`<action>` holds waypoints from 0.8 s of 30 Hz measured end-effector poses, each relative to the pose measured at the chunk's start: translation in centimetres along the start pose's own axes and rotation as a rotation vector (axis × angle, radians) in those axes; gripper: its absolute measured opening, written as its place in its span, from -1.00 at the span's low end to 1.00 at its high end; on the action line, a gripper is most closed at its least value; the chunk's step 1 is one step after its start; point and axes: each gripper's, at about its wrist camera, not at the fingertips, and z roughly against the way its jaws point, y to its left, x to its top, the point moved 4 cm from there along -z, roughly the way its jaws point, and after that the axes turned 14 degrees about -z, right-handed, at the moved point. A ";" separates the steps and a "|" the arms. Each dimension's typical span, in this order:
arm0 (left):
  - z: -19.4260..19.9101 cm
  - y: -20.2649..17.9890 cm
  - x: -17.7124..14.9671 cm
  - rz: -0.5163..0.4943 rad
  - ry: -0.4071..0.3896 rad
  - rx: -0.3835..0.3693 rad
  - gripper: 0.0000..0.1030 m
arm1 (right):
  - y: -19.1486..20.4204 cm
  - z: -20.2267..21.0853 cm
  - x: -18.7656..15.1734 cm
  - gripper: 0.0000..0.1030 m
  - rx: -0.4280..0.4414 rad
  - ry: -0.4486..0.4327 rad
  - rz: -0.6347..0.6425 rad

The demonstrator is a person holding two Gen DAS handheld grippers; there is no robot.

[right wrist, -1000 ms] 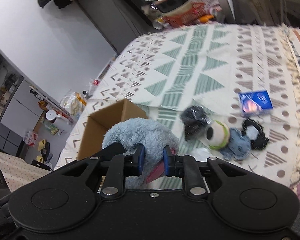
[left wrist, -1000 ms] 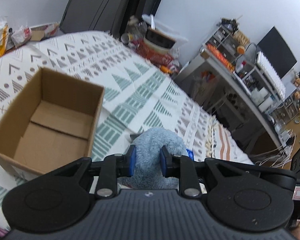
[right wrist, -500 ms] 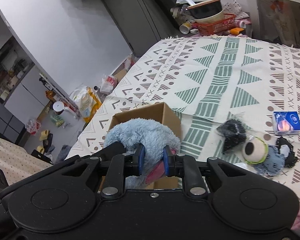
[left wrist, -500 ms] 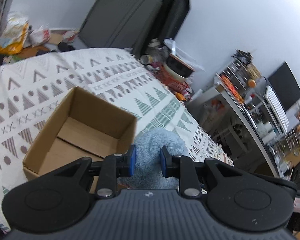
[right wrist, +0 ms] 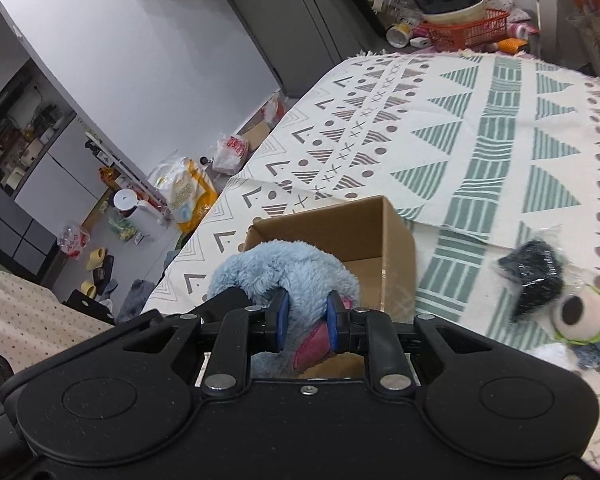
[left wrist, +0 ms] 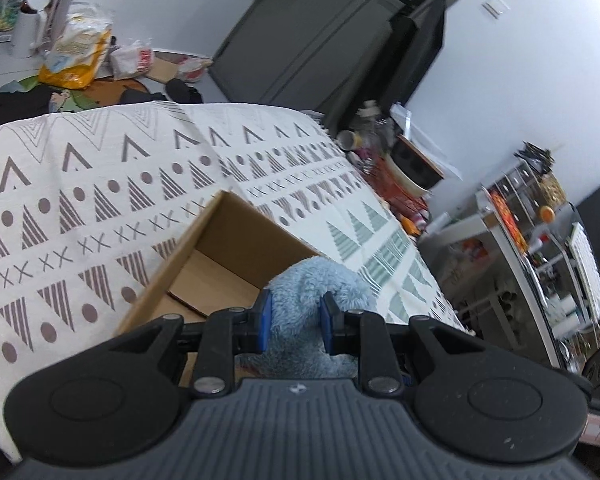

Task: Organize soft objects
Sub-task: 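Carry the grey-blue plush into the cardboard box and open both grippers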

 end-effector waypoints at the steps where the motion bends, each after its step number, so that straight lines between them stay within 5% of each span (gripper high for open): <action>1: -0.4 0.3 0.2 0.008 0.003 0.006 -0.54 | 0.0 -0.4 0.1 -0.62 0.001 0.002 -0.003; 17: -4.0 3.2 1.0 0.091 0.005 0.126 -0.51 | -0.1 -5.8 1.2 -0.50 0.048 0.035 -0.019; 21: -4.0 3.3 1.3 0.130 0.024 0.175 -0.34 | -0.2 -4.5 1.4 -0.03 0.024 0.001 0.015; 24: -3.5 2.8 1.6 0.130 0.012 0.208 0.12 | -0.5 -3.2 1.9 0.12 0.032 -0.011 0.028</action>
